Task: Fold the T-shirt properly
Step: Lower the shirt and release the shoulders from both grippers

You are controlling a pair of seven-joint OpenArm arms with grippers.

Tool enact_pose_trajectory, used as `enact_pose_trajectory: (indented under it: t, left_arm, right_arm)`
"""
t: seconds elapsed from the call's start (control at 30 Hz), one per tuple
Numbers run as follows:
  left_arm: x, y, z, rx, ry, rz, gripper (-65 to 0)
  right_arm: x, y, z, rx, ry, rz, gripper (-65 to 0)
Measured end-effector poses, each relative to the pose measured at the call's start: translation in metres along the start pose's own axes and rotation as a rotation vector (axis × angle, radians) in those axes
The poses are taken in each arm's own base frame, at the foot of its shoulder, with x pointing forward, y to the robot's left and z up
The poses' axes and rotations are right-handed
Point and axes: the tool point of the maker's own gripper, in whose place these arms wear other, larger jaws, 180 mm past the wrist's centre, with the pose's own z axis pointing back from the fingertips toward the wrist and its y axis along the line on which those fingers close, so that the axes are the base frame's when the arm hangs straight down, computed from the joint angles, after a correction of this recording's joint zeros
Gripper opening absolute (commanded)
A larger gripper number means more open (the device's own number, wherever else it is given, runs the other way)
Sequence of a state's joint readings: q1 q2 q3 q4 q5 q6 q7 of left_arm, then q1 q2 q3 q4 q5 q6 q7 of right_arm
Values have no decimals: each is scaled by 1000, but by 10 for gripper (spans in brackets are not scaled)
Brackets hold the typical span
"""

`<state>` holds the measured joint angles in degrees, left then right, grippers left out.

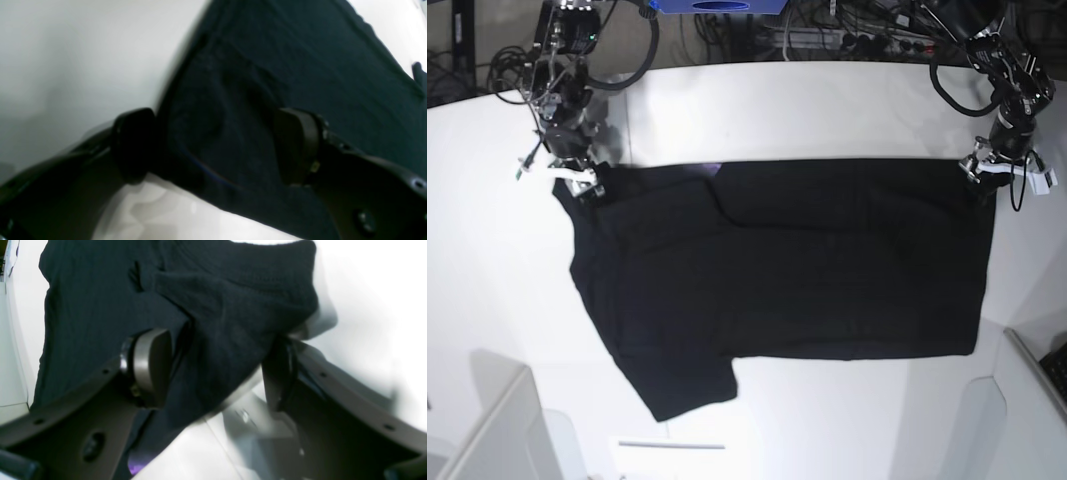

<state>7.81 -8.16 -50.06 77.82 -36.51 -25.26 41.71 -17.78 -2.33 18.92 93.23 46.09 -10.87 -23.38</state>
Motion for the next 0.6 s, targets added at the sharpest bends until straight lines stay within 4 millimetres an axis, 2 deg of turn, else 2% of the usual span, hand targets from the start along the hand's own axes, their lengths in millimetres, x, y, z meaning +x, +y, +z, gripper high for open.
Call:
enact_pose_trajectory:
  t: [0.07, 0.1, 0.23, 0.3, 0.37, 0.43, 0.6]
  left_arm:
    - [0, 0, 0, 0, -2, 0, -151]
    - [0, 1, 0, 4, 0, -2, -196]
    - [-6, 3, 0, 15, 23, 1, -444]
    - [-8, 4, 0, 16, 33, 3, -551]
    - [-10, 6, 0, 27, 38, 7, -630]
    - [-11, 6, 0, 28, 41, 8, -650]
    - [-15, 9, 3, 31, 48, 11, -650]
  right_arm:
    - [2, -3, -1, -5, 1, 7, -359]
    - [2, -4, -1, -7, 5, 9, -395]
    - [8, -13, -2, -28, -29, 18, -516]
    - [6, -14, -1, -31, -27, 17, -558]
    - [6, -15, -2, -32, -23, 18, -597]
    - [5, -17, -2, -34, -8, 35, -650]
    - [7, -18, -1, -36, -14, 34, -650]
